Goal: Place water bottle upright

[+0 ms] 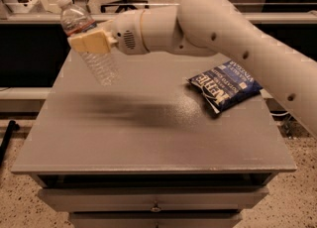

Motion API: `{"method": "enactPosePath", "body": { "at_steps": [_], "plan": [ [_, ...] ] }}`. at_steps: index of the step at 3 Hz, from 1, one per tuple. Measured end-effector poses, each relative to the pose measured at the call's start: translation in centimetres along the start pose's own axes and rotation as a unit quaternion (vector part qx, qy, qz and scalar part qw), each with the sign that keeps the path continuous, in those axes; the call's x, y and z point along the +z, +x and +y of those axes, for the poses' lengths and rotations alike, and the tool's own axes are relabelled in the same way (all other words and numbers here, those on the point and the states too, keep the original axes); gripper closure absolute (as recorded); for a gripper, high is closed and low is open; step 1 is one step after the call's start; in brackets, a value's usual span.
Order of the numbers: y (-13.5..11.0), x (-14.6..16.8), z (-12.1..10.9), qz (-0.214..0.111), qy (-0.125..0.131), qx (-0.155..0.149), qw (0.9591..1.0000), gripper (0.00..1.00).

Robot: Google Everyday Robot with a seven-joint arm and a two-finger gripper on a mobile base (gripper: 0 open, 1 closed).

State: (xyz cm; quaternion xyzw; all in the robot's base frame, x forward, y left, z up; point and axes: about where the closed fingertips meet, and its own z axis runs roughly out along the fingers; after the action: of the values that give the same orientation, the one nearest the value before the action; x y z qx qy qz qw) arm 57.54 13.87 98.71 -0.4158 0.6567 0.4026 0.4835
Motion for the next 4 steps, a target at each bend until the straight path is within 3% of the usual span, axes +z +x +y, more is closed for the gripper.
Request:
{"method": "enactPosePath", "body": {
  "at_steps": [1, 2, 3, 4],
  "plan": [
    [-1.7, -2.0, 0.8, -0.027, 0.008, -0.037, 0.9989, 1.00],
    [-1.6, -1.9, 0.8, -0.025, 0.007, -0.038, 0.9989, 1.00],
    [-1.4, -1.8, 1.3, -0.046, 0.011, -0.046, 0.9978, 1.00],
    [-0.3, -1.4, 2.3, -0.088, 0.021, -0.061, 0.9941, 1.00]
  ]
}}
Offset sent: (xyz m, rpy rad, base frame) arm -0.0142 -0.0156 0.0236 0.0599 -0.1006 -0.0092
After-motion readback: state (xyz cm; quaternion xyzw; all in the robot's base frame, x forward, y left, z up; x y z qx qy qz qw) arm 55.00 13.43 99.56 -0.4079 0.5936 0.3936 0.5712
